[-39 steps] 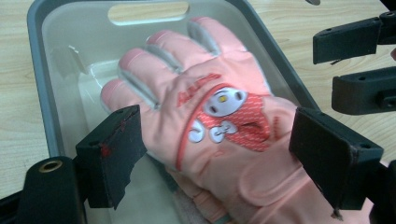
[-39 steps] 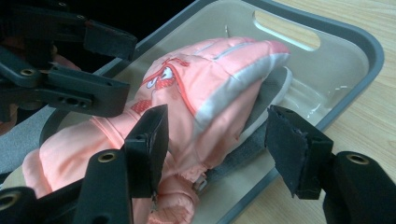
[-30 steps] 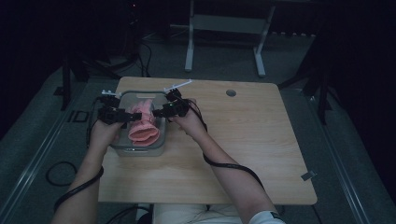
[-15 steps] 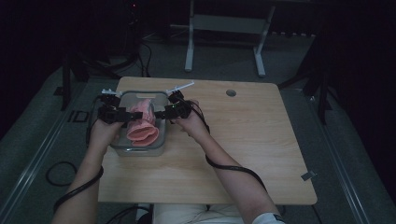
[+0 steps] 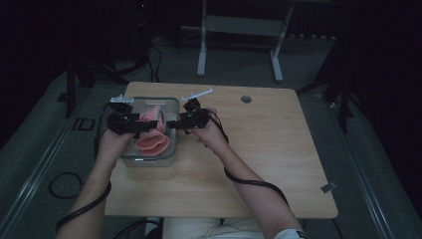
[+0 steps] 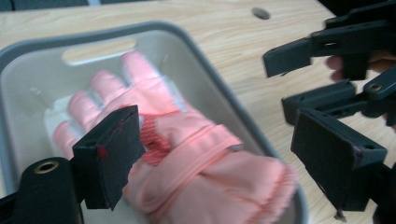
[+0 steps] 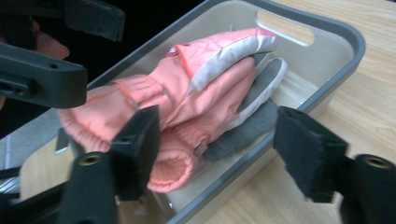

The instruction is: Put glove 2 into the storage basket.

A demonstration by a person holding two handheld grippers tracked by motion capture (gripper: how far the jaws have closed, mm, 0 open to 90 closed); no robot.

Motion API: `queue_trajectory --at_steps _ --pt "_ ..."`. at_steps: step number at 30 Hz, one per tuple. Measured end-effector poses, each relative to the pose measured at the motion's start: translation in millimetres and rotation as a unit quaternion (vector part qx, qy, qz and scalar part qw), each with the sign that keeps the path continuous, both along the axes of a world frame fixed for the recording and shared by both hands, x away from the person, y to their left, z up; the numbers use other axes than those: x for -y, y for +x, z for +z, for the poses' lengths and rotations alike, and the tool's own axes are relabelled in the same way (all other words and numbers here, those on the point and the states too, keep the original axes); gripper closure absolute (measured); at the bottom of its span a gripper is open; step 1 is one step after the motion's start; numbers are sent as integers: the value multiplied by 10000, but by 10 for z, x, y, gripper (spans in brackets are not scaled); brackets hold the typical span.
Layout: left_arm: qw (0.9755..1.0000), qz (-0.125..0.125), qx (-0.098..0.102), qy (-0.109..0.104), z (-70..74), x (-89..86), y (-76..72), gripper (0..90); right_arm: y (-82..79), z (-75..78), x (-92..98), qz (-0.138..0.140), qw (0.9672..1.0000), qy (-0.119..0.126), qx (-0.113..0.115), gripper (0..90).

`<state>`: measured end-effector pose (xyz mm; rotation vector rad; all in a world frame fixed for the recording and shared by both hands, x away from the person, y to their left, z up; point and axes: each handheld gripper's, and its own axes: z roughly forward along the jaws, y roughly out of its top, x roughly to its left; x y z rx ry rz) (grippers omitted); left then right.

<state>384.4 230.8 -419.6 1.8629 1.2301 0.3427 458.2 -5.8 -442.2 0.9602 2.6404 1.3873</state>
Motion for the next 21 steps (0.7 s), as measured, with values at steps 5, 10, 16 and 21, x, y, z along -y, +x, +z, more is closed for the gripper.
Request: queue_trajectory --at_steps 5,10,16,21 --pt "9997 -203 117 72 51 184 -100 50 -31 2 111 93 9999 69 3 208" --pt "9975 -581 391 133 104 409 -254 15 -79 0 229 90 9999 49 88 199" --pt "9929 -1036 585 60 105 672 -431 16 -157 -15 377 172 9995 -15 251 184" --pt "9880 -1406 633 119 18 877 -558 16 -254 -70 501 255 9991 -61 336 181"
